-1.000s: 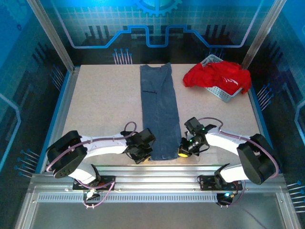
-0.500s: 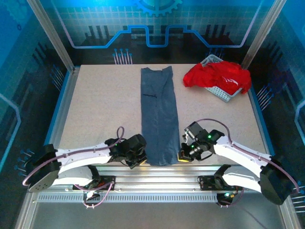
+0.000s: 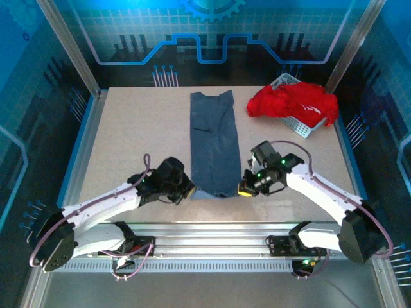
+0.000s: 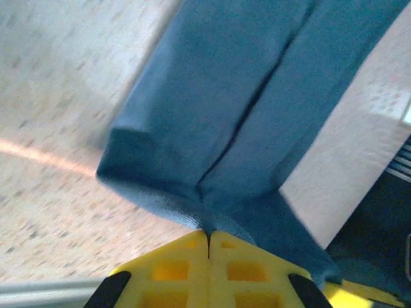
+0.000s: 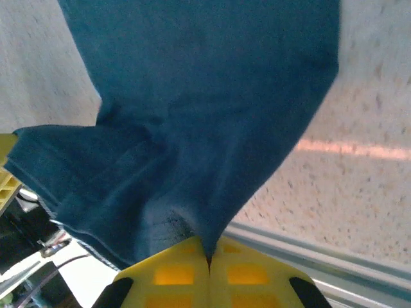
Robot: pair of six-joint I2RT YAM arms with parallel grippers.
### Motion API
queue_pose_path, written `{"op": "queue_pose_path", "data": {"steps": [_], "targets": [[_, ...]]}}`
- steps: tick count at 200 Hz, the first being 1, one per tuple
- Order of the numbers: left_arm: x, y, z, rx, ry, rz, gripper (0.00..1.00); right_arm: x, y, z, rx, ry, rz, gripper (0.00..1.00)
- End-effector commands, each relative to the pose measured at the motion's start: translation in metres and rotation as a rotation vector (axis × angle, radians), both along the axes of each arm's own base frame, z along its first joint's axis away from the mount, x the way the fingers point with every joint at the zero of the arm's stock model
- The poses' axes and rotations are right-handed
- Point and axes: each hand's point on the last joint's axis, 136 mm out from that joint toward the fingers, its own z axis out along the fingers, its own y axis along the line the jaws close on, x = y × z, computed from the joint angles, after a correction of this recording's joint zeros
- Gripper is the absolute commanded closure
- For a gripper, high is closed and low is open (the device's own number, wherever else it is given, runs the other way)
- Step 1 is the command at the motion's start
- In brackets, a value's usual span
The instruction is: Fold and stack the t-shirts
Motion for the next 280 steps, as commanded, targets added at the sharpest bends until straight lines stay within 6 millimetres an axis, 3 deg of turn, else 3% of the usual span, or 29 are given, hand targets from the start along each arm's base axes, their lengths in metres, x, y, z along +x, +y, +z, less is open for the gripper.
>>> {"op": "queue_pose_path", "data": {"steps": [1,37,64,96,119,128,132,143,151,161,173,178,201,239,252,280], "targets": [[0.034,-0.006,0.027,-0.043,-0.062,-0.043,1.00,0.031,-0.001,0.014,-0.010,-0.039,0.001,1.00],[0.097,-0.001,0.048,-0.069,-0.099,-0.029,1.00,0.103,0.003,0.033,-0.018,-0.096,-0.041,1.00],[0.148,0.004,0.044,-0.079,-0.099,-0.030,1.00,0.163,0.008,0.038,-0.019,-0.122,-0.072,1.00],[0.214,0.007,0.028,-0.093,-0.098,-0.036,1.00,0.227,0.006,0.013,-0.043,-0.093,-0.122,1.00],[0.247,0.010,0.015,-0.068,-0.076,-0.046,1.00,0.262,0.011,-0.011,-0.040,-0.062,-0.123,1.00],[0.256,0.011,0.008,-0.068,-0.065,-0.045,1.00,0.271,0.011,-0.021,-0.056,-0.047,-0.118,0.89],[0.259,0.012,0.006,-0.068,-0.063,-0.044,0.94,0.275,0.010,-0.025,-0.061,-0.041,-0.119,0.83],[0.263,0.015,0.001,-0.058,-0.054,-0.049,0.66,0.282,0.008,-0.029,-0.076,-0.035,-0.125,0.66],[0.264,0.018,0.003,-0.036,-0.061,-0.055,0.50,0.285,0.006,-0.027,-0.084,-0.048,-0.127,0.57],[0.260,0.022,0.010,-0.006,-0.078,-0.061,0.44,0.287,0.004,-0.017,-0.091,-0.083,-0.129,0.49],[0.249,0.027,0.020,0.020,-0.088,-0.059,0.44,0.284,-0.001,-0.002,-0.099,-0.119,-0.133,0.44],[0.242,0.030,0.023,0.030,-0.089,-0.056,0.44,0.281,-0.003,0.004,-0.102,-0.132,-0.134,0.37],[0.195,0.032,0.026,0.033,-0.070,-0.046,0.43,0.249,-0.015,0.017,-0.113,-0.157,-0.153,0.34],[0.113,0.024,-0.021,-0.027,0.080,0.012,0.50,0.178,-0.020,-0.017,-0.045,-0.094,-0.193,0.41],[0.102,0.021,-0.035,-0.067,0.115,0.046,0.50,0.162,-0.015,-0.027,0.014,-0.072,-0.206,0.41],[0.093,0.024,-0.055,-0.096,0.169,0.115,0.47,0.148,-0.009,-0.047,0.068,-0.012,-0.217,0.39]]}}
